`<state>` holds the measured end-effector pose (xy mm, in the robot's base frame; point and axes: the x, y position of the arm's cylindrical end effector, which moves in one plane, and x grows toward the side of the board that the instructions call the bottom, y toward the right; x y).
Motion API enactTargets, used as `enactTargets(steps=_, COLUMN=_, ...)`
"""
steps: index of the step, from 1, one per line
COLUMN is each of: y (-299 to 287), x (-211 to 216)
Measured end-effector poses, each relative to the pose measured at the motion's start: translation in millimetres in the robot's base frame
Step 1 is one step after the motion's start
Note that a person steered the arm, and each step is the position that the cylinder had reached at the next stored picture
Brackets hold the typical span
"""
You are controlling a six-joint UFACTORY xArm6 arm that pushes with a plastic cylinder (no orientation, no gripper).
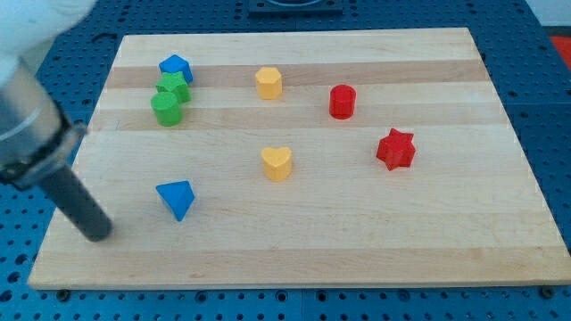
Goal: Push the blue triangle vertical to the green circle
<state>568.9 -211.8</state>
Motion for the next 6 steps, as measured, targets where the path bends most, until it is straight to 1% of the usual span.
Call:
enactTargets(steps=1, y=57, x=0)
enactTargets(steps=2, y=78, x=-5)
enactTargets(steps=4, y=70, x=-42)
enactTargets(steps=5, y=52, x=-60)
enactTargets(steps=6, y=49, x=-64)
